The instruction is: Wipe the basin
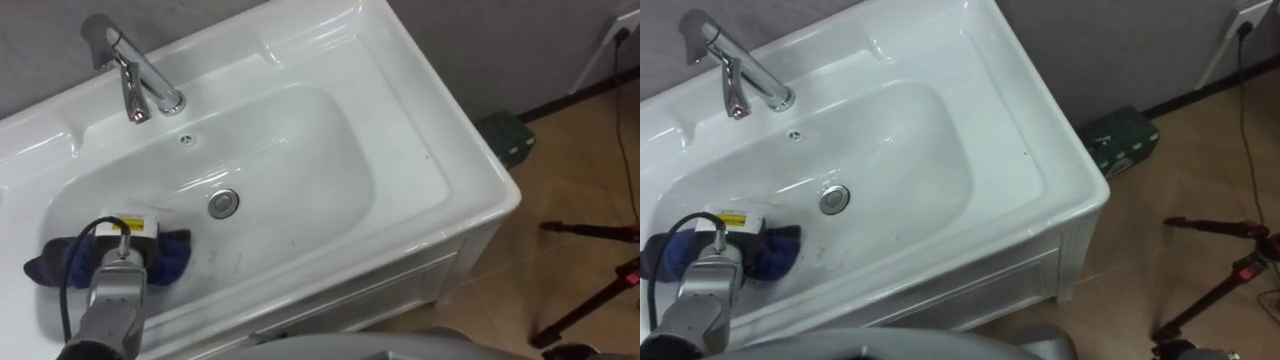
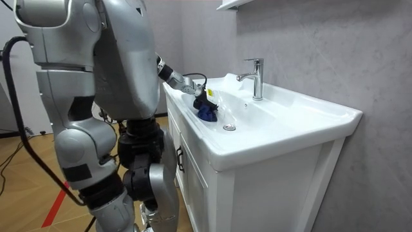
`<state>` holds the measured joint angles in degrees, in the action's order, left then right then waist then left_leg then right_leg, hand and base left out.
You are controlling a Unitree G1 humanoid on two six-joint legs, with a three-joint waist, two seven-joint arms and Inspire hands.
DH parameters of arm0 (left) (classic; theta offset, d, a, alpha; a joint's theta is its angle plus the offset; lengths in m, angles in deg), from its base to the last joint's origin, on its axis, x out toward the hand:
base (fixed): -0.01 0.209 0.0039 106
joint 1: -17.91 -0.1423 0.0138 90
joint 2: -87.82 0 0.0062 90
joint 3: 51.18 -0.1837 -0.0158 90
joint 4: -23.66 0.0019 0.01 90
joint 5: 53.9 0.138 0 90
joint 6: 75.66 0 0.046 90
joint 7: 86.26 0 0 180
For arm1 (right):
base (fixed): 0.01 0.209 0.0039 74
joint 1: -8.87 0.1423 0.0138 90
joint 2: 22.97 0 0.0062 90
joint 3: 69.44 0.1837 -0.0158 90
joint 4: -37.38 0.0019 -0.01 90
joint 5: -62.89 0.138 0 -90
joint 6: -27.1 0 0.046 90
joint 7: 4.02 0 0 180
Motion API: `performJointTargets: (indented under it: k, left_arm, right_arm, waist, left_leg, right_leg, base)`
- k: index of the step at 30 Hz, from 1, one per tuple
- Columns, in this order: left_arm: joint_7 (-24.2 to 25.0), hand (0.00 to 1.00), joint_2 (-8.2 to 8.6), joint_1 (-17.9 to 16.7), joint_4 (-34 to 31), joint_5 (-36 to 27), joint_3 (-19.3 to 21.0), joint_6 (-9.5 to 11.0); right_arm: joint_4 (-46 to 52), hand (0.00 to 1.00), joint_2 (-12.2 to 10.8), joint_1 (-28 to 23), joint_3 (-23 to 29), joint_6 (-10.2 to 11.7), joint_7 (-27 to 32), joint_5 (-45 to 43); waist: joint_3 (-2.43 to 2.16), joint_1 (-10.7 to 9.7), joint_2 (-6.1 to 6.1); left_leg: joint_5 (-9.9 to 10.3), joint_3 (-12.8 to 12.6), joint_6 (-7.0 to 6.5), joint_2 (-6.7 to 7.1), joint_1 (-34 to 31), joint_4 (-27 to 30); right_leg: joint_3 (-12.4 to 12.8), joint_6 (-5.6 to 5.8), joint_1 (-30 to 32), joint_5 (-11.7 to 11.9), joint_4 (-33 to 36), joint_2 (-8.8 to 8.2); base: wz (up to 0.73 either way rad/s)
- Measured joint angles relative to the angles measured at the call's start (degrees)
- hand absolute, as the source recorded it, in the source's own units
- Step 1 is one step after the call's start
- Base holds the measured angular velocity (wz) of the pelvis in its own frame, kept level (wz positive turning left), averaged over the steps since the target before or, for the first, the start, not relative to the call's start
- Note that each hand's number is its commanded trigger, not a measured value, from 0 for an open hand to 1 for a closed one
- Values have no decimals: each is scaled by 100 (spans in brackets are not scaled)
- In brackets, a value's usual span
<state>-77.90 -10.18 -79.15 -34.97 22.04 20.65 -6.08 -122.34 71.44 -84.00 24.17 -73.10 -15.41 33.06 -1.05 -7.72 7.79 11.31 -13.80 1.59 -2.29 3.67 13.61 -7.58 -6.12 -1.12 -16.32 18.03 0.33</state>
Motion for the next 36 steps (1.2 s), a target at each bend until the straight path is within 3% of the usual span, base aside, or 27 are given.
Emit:
performJointTargets:
  k: [9,14,23,26,28,32,36]
  left_arm:
    - [522,100,0,234,-7,-30,-28,33]
    - [757,100,-6,507,-18,-45,-108,51]
    - [1355,100,-76,456,-646,-128,28,48]
    - [1662,100,-274,465,-1085,-464,28,81]
    - [1982,100,-384,469,-1492,-933,155,229]
    - [2296,100,-392,484,-1861,-1670,378,475]
    - [2797,100,-388,494,-2297,-2734,708,730]
  right_arm:
    - [-308,0,-27,210,-256,97,90,316]
    - [-359,0,-42,269,-459,97,118,376]
    - [-347,0,-43,297,-466,207,208,513]
    - [-367,0,-37,393,-618,248,217,824]
    - [-392,0,-47,393,-725,365,211,953]
    - [-429,0,-46,391,-742,447,209,1047]
    - [-437,0,-50,369,-865,523,73,1075]
  waist:
    - [16,-32,5]
    - [71,-62,-54]
    - [125,29,-148]
    - [129,29,-191]
    - [130,36,-243]
    - [125,193,-291]
    - [151,321,-332]
  left_leg:
    - [0,49,0,4,-27,-7]
    - [-2,151,4,60,-92,-5]
    - [-1,183,2,104,-115,4]
    - [-1,187,2,99,-257,40]
    - [8,243,-4,96,-380,146]
    - [13,230,-8,94,-426,221]
    - [63,289,-32,31,-578,491]
  right_leg:
    - [-208,13,-23,-10,-14,-43]
    - [-339,49,20,-88,68,-113]
    - [-347,83,28,-105,72,-163]
    - [-392,85,151,-106,95,-177]
    - [-490,87,173,-104,71,-190]
    - [-507,89,180,-103,76,-204]
    - [-553,87,176,-102,83,-205]
  base:
    - [5]
    - [18]
    - [0]
    - [9]
    - [22]
    - [5]
    - [6]
